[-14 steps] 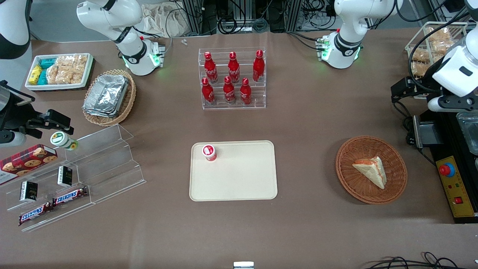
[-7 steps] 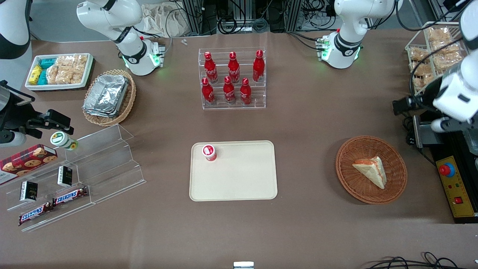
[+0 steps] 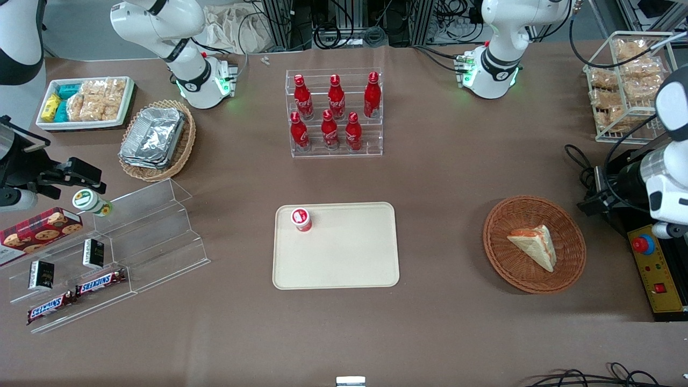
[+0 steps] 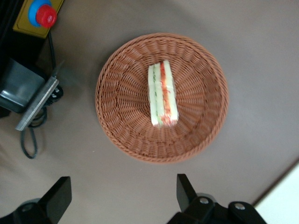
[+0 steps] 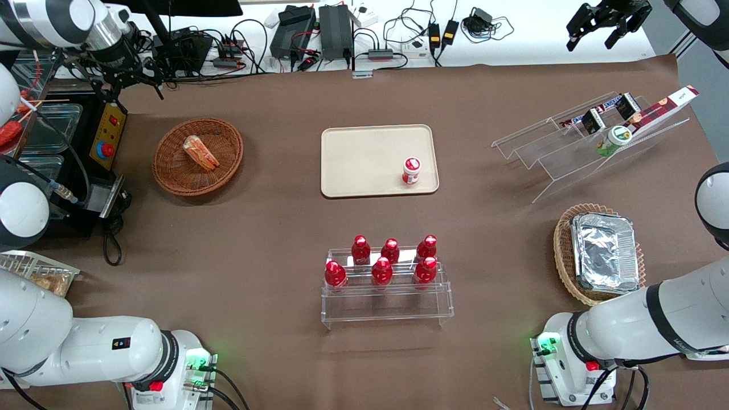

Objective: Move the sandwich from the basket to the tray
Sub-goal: 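Move the left gripper over the wicker basket toward the sandwich, then lower the left gripper and close it on the wrapped sandwich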

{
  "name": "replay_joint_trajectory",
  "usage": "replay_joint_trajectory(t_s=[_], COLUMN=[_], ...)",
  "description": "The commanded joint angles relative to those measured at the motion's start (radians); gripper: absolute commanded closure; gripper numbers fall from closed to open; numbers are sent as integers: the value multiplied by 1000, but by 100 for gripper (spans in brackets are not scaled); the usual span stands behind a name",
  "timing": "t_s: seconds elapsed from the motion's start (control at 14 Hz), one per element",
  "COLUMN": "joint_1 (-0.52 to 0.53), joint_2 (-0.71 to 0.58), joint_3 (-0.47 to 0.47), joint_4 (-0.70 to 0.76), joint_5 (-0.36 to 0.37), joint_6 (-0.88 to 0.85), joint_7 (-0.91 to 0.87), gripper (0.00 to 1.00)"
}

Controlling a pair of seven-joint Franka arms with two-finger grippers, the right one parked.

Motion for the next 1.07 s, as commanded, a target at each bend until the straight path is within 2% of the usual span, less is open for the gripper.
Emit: replay_joint_trajectory(t_s=[0.0, 0.43, 0.71, 0.79, 0.93, 1.0], joint_1=[4, -22, -22, -22, -23, -23], joint_2=[72, 287, 304, 308, 318, 318], joint_3=[-8, -13, -14, -14, -14, -14], joint_4=[-43, -65, -114, -114, -114, -114], joint_5=[-4, -30, -21, -21, -18, -18], joint_6=[101, 356, 417, 424, 431, 429], joint_7=[-89, -195, -221, -221, -240, -240], gripper=[0, 0, 1, 13, 79, 100])
